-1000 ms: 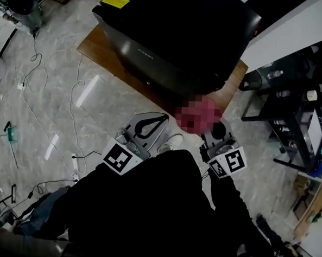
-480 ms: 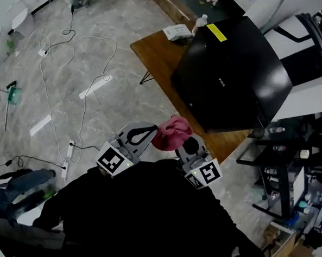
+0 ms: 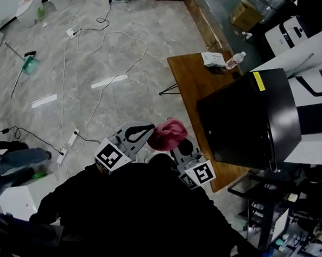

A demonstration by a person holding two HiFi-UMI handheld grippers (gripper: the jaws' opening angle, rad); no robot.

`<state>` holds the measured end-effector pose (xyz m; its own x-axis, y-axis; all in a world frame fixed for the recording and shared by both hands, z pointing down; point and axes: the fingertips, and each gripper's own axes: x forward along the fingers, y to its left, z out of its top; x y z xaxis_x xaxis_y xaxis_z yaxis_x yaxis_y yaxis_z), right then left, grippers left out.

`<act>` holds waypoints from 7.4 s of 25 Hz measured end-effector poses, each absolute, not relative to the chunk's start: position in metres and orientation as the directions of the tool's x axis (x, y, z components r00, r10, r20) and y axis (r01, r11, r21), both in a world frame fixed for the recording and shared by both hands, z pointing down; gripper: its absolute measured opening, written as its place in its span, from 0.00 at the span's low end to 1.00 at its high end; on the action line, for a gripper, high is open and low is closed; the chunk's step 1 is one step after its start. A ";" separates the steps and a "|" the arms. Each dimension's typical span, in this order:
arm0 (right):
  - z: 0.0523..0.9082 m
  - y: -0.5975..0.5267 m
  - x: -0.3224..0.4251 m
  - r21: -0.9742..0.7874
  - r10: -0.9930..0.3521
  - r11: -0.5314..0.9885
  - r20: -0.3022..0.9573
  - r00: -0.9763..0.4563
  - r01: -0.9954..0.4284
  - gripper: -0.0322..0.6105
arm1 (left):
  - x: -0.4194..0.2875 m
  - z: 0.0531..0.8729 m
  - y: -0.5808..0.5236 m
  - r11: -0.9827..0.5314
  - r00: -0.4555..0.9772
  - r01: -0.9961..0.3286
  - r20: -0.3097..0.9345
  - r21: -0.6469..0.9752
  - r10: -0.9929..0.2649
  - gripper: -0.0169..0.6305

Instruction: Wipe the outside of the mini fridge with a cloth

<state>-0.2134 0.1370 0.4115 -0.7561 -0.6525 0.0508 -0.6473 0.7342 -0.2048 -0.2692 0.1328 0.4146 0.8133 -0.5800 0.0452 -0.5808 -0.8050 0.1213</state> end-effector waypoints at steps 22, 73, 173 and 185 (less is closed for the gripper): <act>0.394 -0.148 -0.245 -0.154 -0.518 0.849 -0.054 -0.854 -0.505 0.13 | -0.299 0.393 -0.146 -0.684 0.688 -0.726 0.089 0.074 -0.720 0.03; 0.378 -0.327 0.278 -0.827 -0.232 -0.451 -0.254 0.939 -0.335 0.13 | 0.140 0.334 -0.452 -0.666 0.658 0.745 -0.128 -0.035 0.742 0.03; 0.558 -0.191 0.134 -0.988 -0.132 -0.142 0.082 0.988 0.063 0.13 | 0.124 0.482 -0.265 -0.429 0.418 0.902 0.148 0.048 0.896 0.03; 0.722 -0.190 0.137 -0.954 -0.120 -0.143 0.279 0.953 0.262 0.13 | 0.140 0.668 -0.258 -0.443 0.364 0.889 0.402 0.120 0.840 0.03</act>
